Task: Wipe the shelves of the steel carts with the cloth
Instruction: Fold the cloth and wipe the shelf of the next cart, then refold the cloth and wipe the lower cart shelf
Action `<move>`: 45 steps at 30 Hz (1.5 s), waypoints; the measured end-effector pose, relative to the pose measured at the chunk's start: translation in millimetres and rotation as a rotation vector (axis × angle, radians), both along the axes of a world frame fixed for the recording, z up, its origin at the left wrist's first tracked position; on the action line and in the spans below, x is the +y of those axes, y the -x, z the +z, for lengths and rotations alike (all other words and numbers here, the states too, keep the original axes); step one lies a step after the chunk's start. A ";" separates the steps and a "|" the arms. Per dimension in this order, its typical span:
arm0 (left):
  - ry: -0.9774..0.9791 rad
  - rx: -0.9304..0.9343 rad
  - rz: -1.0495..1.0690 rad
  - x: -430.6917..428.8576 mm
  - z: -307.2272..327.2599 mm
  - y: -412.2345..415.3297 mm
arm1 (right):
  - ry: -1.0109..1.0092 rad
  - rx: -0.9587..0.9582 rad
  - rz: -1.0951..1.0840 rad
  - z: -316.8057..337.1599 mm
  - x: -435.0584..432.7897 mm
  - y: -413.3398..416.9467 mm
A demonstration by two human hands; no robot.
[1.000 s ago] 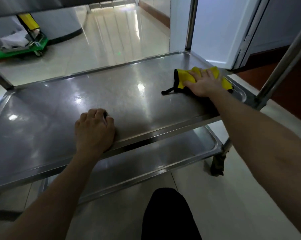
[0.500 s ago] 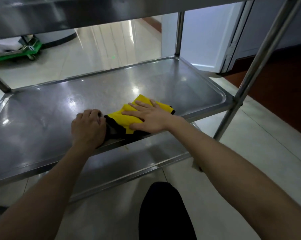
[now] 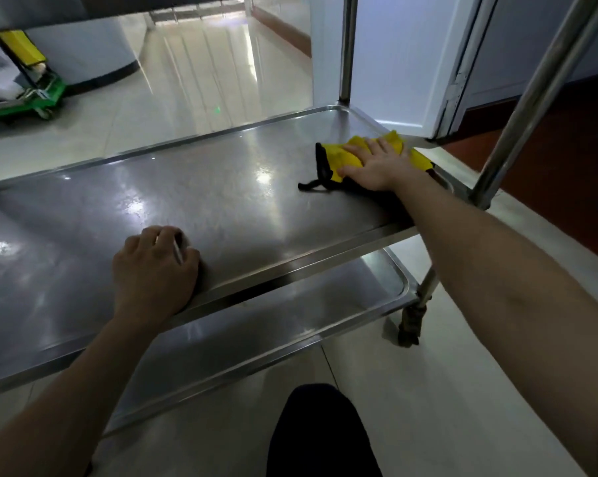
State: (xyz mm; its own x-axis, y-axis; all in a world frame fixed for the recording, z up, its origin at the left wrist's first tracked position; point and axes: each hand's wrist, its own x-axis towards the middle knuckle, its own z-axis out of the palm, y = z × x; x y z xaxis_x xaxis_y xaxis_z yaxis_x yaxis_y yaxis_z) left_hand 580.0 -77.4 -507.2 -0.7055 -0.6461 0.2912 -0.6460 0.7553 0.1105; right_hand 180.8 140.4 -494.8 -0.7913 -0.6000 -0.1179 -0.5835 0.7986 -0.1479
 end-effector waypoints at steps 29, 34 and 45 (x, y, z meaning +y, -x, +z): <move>-0.037 0.450 -0.137 9.7 10.7 -4.9 | 0.026 0.045 0.604 18.3 -23.0 -268.1; -0.212 0.846 -0.192 23.6 10.6 -73.5 | 0.422 -0.204 0.555 50.7 -11.1 -351.8; -0.670 0.770 -0.221 11.3 -61.4 -268.3 | 0.778 -1.195 -0.081 -46.9 -66.0 -493.0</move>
State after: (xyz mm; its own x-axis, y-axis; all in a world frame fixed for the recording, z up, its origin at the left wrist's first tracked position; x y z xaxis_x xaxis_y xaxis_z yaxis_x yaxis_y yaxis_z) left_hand 848.2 -66.1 -568.5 -0.6034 -0.7206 0.3416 -0.0782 0.4798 0.8739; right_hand 673.9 74.4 -541.7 -0.4876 -0.7787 -0.3947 0.2445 0.3122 -0.9180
